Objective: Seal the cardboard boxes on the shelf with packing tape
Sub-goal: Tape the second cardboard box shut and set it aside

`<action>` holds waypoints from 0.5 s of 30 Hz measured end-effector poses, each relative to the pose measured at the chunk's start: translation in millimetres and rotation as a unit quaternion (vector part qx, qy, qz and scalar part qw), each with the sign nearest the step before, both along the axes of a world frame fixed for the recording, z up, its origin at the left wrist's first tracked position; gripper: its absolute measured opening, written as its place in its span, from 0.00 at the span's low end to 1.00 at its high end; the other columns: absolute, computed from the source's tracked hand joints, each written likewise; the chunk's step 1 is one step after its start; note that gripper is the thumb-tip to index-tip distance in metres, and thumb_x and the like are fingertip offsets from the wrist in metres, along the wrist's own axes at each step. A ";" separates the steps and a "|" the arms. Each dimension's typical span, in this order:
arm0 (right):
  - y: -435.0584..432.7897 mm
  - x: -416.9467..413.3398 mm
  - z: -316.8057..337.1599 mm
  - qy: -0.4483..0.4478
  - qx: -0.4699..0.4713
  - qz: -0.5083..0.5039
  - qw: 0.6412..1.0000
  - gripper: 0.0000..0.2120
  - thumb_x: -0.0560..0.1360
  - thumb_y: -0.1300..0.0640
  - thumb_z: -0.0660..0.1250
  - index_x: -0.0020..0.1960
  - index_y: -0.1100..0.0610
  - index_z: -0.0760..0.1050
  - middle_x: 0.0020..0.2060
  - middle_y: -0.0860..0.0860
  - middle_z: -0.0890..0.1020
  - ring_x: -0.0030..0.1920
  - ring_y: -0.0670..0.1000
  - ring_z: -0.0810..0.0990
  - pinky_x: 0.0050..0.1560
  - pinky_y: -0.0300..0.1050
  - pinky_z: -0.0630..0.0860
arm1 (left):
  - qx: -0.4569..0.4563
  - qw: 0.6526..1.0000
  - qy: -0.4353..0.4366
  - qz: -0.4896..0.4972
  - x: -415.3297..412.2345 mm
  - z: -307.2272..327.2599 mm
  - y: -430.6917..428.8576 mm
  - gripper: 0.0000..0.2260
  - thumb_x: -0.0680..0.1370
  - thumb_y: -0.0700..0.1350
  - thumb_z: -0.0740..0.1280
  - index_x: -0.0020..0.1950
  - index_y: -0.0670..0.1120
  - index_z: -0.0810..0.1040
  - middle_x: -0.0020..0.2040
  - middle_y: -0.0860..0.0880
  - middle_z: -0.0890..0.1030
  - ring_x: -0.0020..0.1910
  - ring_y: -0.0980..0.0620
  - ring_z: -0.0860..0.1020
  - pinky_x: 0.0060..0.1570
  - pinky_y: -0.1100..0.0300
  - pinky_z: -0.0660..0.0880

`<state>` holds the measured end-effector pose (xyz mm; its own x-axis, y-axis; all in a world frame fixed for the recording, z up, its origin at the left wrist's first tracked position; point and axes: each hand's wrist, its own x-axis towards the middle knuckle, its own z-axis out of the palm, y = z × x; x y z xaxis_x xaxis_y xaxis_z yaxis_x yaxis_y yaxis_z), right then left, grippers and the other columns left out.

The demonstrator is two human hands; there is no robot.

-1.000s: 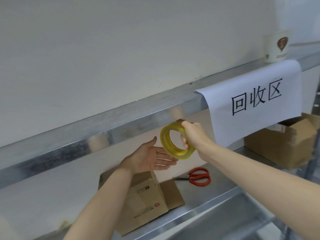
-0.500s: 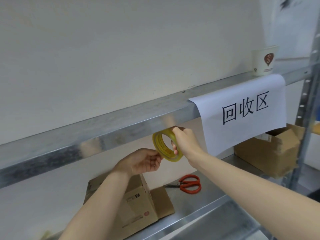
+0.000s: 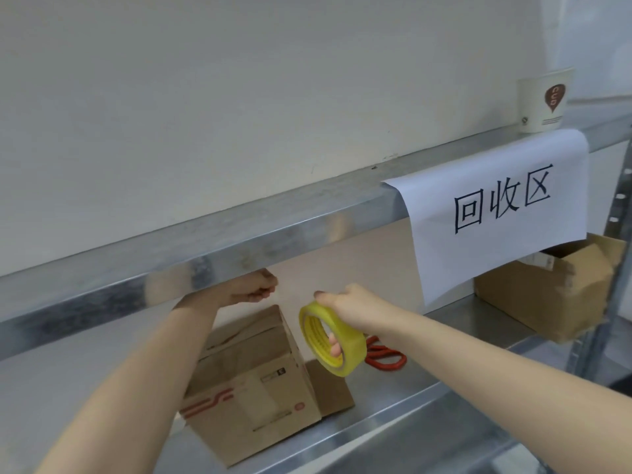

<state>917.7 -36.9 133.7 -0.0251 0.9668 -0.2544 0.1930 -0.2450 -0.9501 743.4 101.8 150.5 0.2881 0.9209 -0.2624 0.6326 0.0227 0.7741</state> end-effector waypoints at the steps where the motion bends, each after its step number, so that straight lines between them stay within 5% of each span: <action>1: 0.3 -3.9 -1.0 0.006 -0.006 0.006 1.000 0.25 0.81 0.49 0.60 0.64 0.71 0.66 0.21 0.56 0.77 0.20 0.52 0.77 0.21 0.40 0.74 | 0.006 1.000 0.005 -0.007 -0.7 2.3 0.7 0.11 0.82 0.40 0.61 0.39 0.44 0.72 0.33 0.49 0.72 0.21 0.63 0.71 0.26 0.73 0.69; 9: 5.7 -11.0 -14.3 0.038 -0.036 0.031 0.998 0.26 0.81 0.48 0.60 0.65 0.70 0.63 0.29 0.60 0.77 0.24 0.55 0.78 0.30 0.46 0.79 | 0.025 0.999 0.034 0.025 -11.6 8.6 -7.5 0.03 0.78 0.40 0.64 0.46 0.46 0.77 0.41 0.49 0.78 0.38 0.56 0.76 0.38 0.67 0.72; 15: -0.4 -5.3 -14.0 0.012 -0.049 0.034 0.998 0.24 0.80 0.49 0.62 0.64 0.69 0.66 0.28 0.60 0.80 0.24 0.54 0.80 0.25 0.39 0.76 | 0.000 0.997 0.064 0.039 -3.4 8.4 -8.3 0.02 0.78 0.42 0.67 0.46 0.48 0.76 0.44 0.51 0.80 0.40 0.59 0.78 0.39 0.68 0.74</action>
